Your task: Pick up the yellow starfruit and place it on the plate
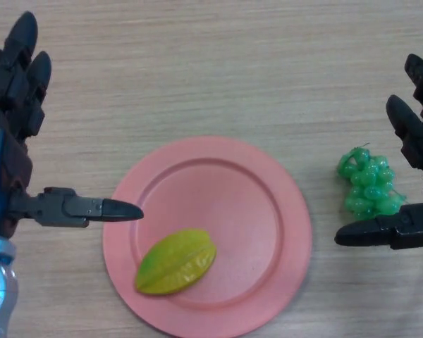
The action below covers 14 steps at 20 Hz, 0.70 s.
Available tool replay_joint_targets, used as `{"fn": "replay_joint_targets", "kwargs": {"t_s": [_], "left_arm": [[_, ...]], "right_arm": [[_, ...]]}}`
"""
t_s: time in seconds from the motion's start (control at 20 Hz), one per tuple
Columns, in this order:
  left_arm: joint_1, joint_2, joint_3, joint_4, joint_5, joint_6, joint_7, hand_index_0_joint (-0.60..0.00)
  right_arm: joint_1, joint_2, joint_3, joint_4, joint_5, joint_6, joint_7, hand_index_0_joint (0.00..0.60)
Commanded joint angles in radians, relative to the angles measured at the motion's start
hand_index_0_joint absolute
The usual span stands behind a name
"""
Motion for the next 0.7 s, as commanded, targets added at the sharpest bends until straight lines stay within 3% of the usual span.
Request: {"fn": "replay_joint_targets", "kwargs": {"t_s": [0.05, 0.2, 0.45, 0.7], "left_arm": [[-0.031, 0.025, 0.02, -0.029, -0.003, -0.177, 0.019, 0.0], [-0.023, 0.034, 0.028, 0.0, 0.01, -0.197, -0.029, 0.0], [-0.018, 0.047, 0.048, 0.043, 0.047, -0.241, -0.09, 0.0], [-0.009, 0.037, 0.056, -0.006, 0.034, -0.19, -0.038, 0.0]], "right_arm": [[-0.039, -0.036, -0.04, -0.015, -0.038, -0.202, -0.03, 0.0], [-0.043, -0.037, -0.033, 0.018, -0.099, -0.25, -0.035, 0.0], [-0.032, -0.041, -0.011, 0.056, -0.231, -0.351, 0.042, 0.0], [-0.039, -0.06, -0.03, 0.076, -0.301, -0.374, 0.099, 0.0]]}}
